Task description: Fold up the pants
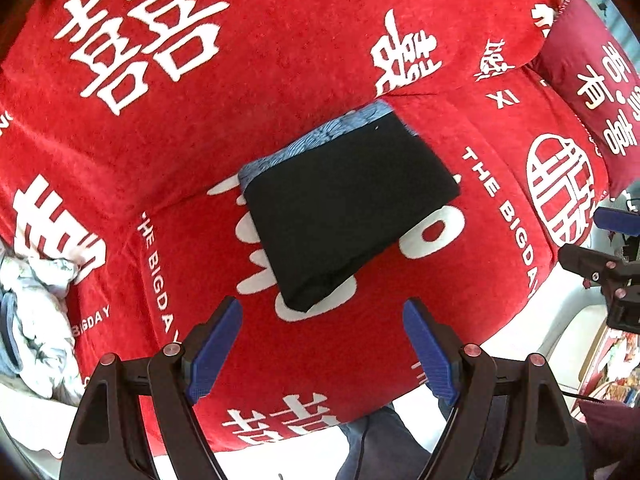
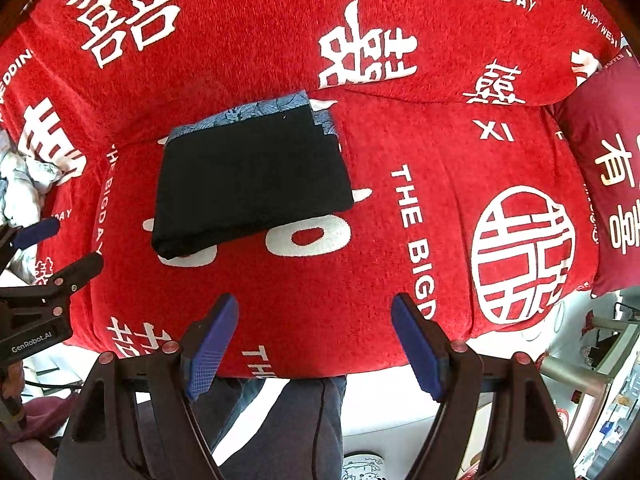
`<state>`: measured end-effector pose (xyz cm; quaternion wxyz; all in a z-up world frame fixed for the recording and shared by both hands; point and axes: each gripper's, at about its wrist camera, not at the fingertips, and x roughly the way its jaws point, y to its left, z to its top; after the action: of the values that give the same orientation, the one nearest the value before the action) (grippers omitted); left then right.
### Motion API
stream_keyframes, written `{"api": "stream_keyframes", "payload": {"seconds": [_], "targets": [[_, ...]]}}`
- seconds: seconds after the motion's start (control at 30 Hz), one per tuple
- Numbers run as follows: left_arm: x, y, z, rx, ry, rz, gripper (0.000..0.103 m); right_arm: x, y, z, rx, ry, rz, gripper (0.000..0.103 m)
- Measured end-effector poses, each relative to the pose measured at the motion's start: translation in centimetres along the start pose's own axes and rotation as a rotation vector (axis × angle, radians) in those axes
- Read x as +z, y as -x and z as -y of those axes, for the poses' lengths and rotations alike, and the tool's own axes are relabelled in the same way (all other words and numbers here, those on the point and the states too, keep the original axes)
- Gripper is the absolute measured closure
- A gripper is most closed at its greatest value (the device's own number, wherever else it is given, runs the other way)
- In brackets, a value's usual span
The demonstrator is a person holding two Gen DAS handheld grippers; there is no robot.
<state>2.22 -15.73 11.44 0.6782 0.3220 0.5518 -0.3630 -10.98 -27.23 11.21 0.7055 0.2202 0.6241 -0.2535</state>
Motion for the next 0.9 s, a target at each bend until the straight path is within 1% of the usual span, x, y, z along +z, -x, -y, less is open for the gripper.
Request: {"api": "stream_keyframes", "payload": {"seconds": [0.2, 0.37, 0.6, 0.8, 0.9], "targets": [[0.4, 0.3, 0.5, -0.01, -0.011, 0.016, 0.02, -0.3, 0.5, 0.4, -0.016, -0.01, 0.008, 0.021], [0.4, 0.2, 0.3, -0.01, -0.002, 0.016, 0.02, -0.2, 0.6, 0.5, -0.025, -0.015, 0.005, 0.021], [0.3, 0.2, -0.8, -0.03, 0.052, 0.014, 0.02, 0.1, 0.4, -0.4, -0.034, 0.022, -0.003, 0.021], [0.0, 0.5, -1.2, -0.032, 0.084, 0.031, 0.02, 0.6, 1.0, -0.9, -0.063, 0.048, 0.02, 0.021], [-0.3, 0.4, -1.7, -0.03, 0.105, 0.026, 0.02, 0.8, 1.2, -1.1, -0.068, 0.056, 0.032, 0.021]]}}
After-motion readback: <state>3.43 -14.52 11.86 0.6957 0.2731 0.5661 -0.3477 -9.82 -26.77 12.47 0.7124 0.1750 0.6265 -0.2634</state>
